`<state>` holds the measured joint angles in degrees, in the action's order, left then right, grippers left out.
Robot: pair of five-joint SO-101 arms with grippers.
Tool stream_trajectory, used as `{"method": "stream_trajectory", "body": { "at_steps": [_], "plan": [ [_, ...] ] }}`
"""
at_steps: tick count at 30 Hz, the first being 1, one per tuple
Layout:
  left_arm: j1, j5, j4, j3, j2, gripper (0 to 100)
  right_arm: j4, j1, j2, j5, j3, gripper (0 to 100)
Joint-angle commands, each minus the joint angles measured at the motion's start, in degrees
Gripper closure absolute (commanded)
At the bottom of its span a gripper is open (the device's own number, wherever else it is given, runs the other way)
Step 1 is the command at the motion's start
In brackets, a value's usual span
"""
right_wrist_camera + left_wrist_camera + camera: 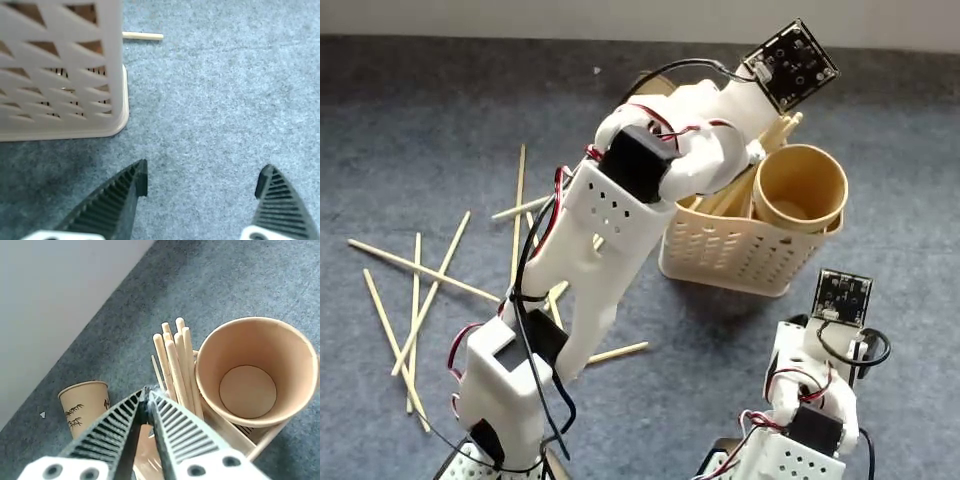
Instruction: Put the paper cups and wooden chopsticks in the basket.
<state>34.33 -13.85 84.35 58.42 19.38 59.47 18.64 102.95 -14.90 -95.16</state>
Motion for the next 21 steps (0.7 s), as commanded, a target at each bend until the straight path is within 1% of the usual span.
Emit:
{"method": "stream_trajectory", "body": {
  "at_steps": [1,4,6,9,10,12,14,15,16,18,20,21],
  "plan": [
    [0.7,0.4,0.8,0.2,-4.0,96,-1.4,-0.5,0.3,-0.8,-4.6,66.3],
    [0.1,2.9,5.0,0.5,-4.4,86,-1.4,-0.5,0.3,-0.8,-4.6,66.3],
    [-0.7,2.9,8.2,0.7,-5.1,83,-1.4,-0.5,0.3,-0.8,-4.6,66.3],
    [-7.0,2.9,15.2,2.0,-8.1,86,-1.4,-0.5,0.3,-0.8,-4.6,66.3],
    [-10.3,2.9,17.0,1.6,-9.4,88,-1.4,-0.5,0.3,-0.8,-4.6,66.3],
    [-18.9,3.0,17.4,-1.7,-12.7,93,-1.4,-0.5,0.3,-0.8,-4.6,66.3],
    [-28.2,3.0,17.4,-9.5,-16.5,99,-1.4,-0.5,0.3,-0.9,-4.6,66.3],
    [-31.8,3.0,17.4,-15.2,-18.0,100,-1.4,-0.5,0.3,-0.9,-4.6,66.3],
    [-34.6,2.8,17.4,-22.3,-19.0,98,-1.4,-0.5,0.3,-0.9,-4.6,66.3],
    [-39.2,0.3,17.3,-36.9,-20.4,94,-1.4,-0.6,0.3,-0.9,-4.6,66.3],
    [-41.7,-3.6,16.4,-50.5,-20.9,90,-1.4,-0.6,0.3,-0.9,-4.6,66.3],
    [-42.2,-5.1,14.0,-56.5,-21.1,88,-1.4,-0.6,0.3,-0.9,-4.6,66.3]
  ]
}}
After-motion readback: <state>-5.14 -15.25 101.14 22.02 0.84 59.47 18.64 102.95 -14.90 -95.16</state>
